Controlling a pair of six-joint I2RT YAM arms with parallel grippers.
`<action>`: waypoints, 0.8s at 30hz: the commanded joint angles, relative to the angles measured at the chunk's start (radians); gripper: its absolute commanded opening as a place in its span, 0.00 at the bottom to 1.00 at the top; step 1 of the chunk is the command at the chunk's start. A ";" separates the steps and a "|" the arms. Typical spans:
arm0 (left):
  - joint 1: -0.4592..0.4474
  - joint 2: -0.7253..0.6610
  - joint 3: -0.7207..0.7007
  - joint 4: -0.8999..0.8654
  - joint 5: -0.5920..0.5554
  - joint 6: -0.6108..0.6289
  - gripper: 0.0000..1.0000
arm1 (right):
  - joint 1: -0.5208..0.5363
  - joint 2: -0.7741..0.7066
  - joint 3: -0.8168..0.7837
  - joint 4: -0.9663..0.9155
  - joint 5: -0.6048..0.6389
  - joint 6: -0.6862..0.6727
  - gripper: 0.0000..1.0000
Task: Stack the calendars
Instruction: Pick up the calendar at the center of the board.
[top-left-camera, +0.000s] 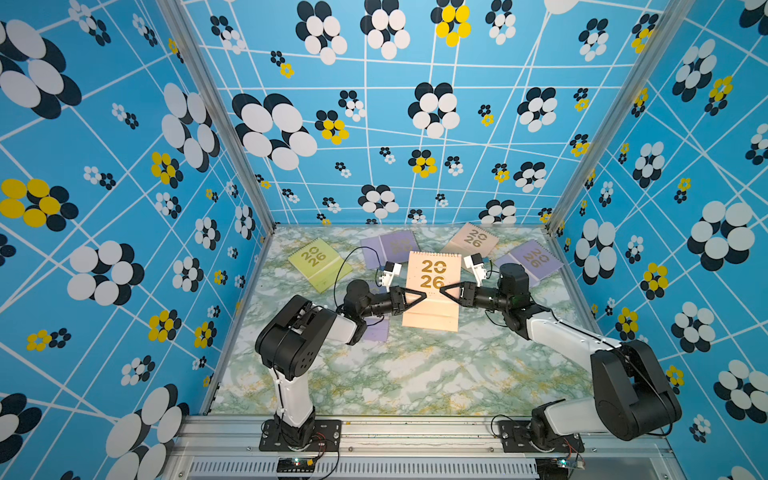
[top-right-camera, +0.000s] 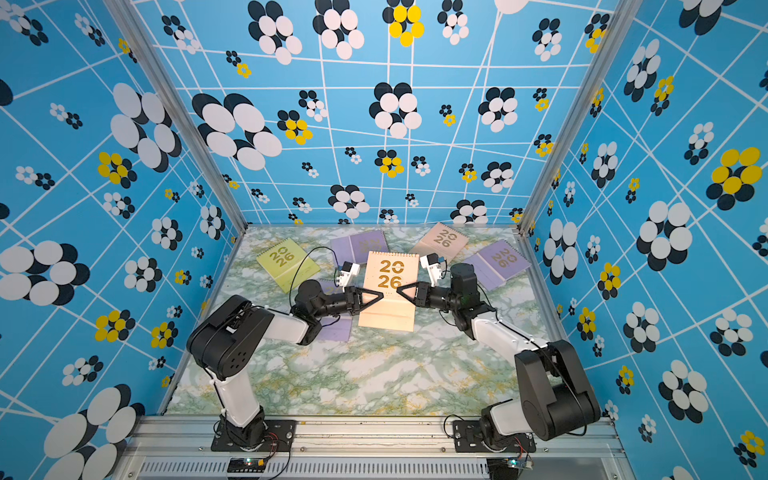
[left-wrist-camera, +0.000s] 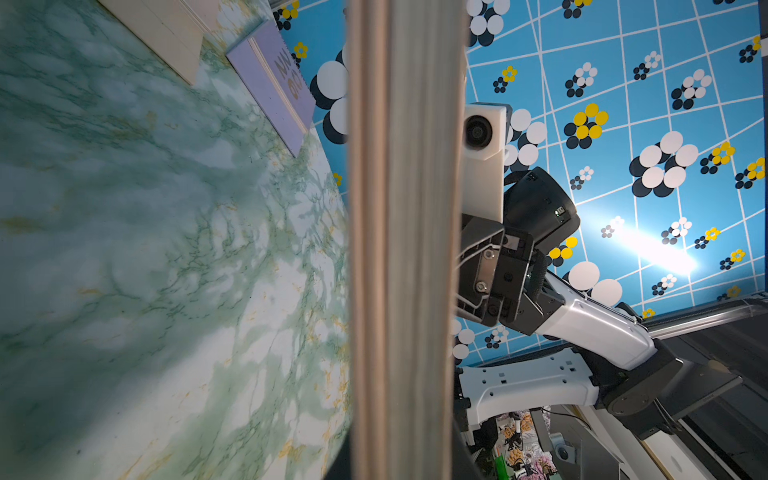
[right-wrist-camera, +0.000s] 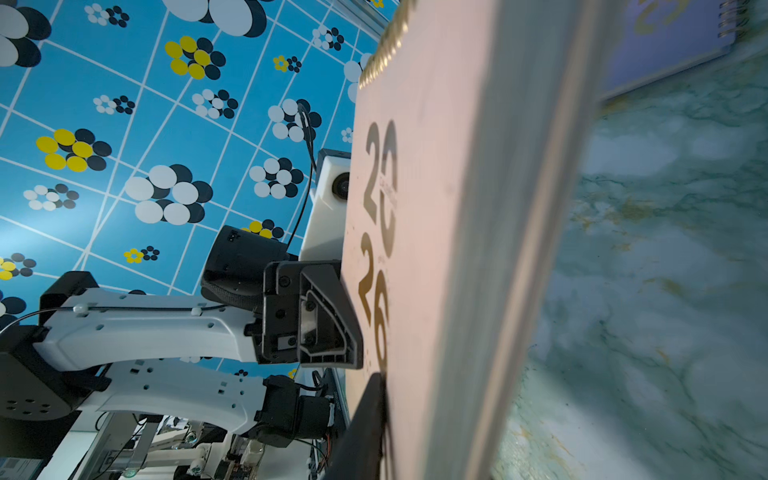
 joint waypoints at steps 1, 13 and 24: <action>-0.027 -0.035 0.026 0.002 0.037 0.053 0.00 | 0.025 -0.025 0.015 -0.086 0.085 -0.077 0.00; -0.009 -0.169 0.090 -0.477 -0.026 0.363 0.61 | -0.066 -0.304 0.121 -0.645 0.301 -0.232 0.00; 0.016 -0.438 0.246 -1.335 -0.425 0.879 0.79 | 0.003 -0.252 0.062 -0.673 0.253 -0.195 0.00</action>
